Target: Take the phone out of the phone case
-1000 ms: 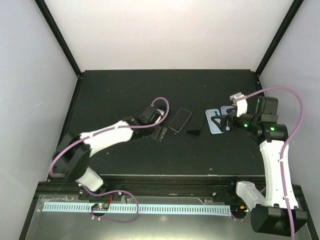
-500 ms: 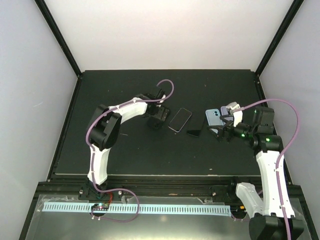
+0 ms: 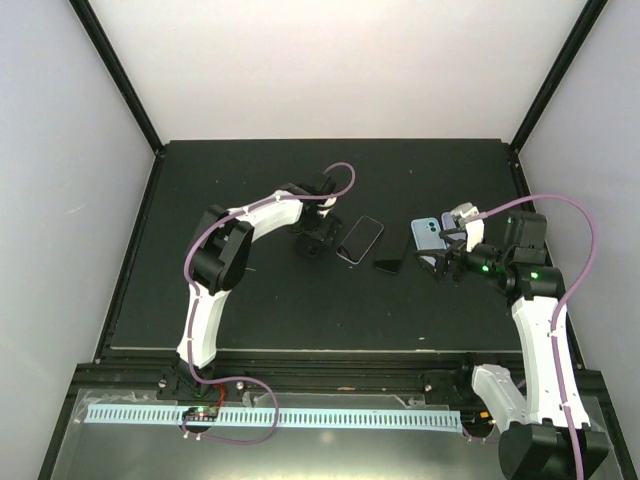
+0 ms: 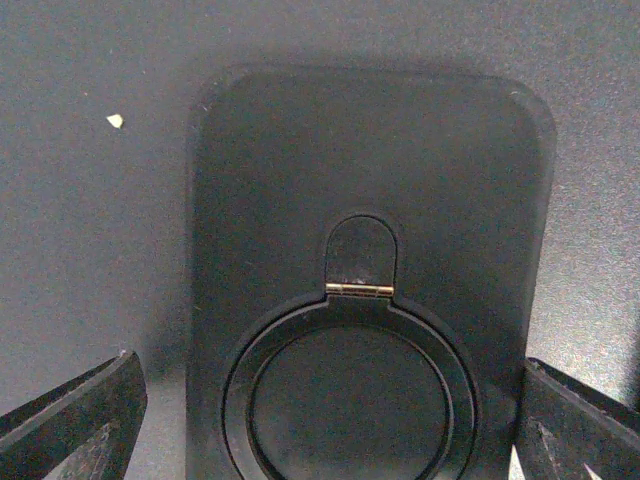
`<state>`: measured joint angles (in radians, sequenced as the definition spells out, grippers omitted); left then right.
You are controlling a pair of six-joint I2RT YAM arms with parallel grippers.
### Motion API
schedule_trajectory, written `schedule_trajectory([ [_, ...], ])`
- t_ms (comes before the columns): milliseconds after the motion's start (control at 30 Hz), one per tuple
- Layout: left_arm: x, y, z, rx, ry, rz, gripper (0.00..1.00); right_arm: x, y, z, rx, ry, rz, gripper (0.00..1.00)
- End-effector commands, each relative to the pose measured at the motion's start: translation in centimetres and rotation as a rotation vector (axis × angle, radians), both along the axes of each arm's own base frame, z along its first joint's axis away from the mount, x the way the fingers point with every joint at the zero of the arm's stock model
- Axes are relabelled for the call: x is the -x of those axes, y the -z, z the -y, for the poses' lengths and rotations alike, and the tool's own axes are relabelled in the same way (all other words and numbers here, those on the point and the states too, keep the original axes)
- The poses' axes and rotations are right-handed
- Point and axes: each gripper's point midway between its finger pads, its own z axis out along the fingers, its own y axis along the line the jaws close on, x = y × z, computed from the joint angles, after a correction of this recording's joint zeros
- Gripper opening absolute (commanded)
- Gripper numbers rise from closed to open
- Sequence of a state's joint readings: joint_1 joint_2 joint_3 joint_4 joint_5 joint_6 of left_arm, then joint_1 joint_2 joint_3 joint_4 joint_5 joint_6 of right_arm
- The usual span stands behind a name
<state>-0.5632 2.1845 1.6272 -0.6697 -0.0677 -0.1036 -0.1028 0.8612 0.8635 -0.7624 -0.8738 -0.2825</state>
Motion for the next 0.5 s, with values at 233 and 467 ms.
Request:
schedule_trajectory([
  [233, 5.0, 2.0, -2.2, -0.16, 0.06, -0.15, 0.87, -0.7, -0.1, 0.2, 0.013, -0.002, 0.014, 1.0],
  [467, 7.2, 0.3, -2.5, -0.106, 0.035, -0.163, 0.75, -0.6, -0.3, 0.2, 0.018, -0.002, 0.026, 1.0],
])
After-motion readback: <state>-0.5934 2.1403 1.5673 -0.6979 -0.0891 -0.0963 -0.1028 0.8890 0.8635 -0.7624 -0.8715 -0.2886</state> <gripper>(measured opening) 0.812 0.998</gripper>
